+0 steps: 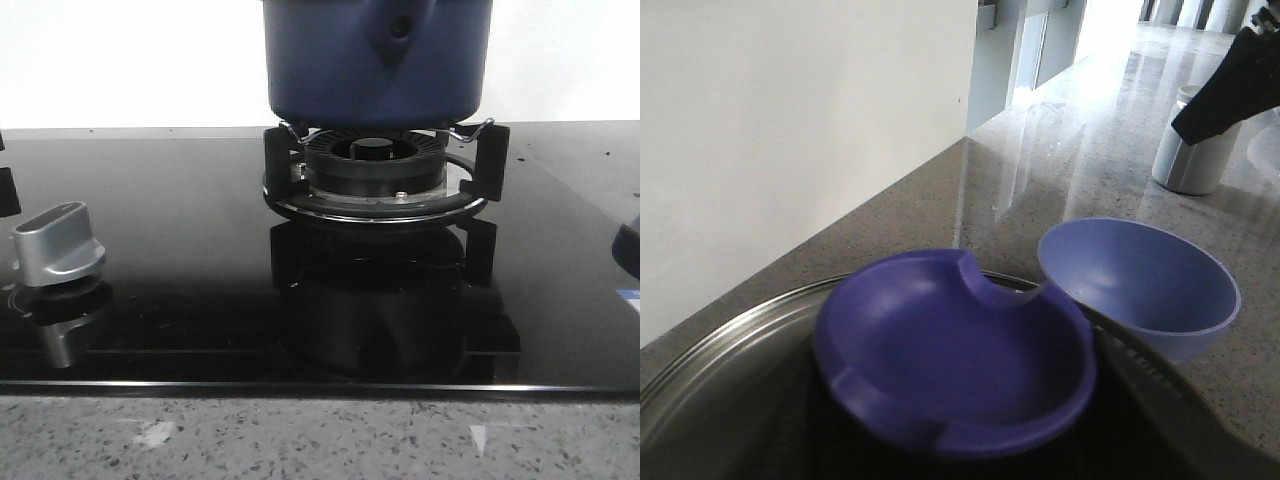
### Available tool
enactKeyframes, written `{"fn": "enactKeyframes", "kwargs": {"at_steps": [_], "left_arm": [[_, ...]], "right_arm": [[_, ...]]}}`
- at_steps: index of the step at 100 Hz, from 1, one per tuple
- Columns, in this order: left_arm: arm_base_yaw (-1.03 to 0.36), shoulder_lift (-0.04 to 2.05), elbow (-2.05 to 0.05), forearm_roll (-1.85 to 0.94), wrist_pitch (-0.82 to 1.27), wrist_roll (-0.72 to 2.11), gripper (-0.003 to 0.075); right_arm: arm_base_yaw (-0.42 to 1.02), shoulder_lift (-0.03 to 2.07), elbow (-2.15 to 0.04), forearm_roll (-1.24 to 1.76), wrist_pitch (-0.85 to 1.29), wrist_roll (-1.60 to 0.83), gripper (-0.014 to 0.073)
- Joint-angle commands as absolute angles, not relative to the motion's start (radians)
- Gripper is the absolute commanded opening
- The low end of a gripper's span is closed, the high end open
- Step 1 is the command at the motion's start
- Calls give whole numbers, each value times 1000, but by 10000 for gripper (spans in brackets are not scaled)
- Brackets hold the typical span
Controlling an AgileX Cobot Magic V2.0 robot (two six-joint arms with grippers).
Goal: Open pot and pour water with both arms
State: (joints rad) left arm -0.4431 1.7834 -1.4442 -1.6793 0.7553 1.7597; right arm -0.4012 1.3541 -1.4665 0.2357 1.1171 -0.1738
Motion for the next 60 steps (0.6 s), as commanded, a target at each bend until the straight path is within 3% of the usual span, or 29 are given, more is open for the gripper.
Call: {"fn": "enactKeyframes", "kwargs": {"at_steps": [1,60], "left_arm": [[-456,1736,-1479,-1766,797,1761,305],[-456,1736,-1479,-1748,780,1777,305]], "right_arm": [[-408,1321,-1499,253,1077,-173,363],[-408,1321,-1499,253,1077,-173,363]]}}
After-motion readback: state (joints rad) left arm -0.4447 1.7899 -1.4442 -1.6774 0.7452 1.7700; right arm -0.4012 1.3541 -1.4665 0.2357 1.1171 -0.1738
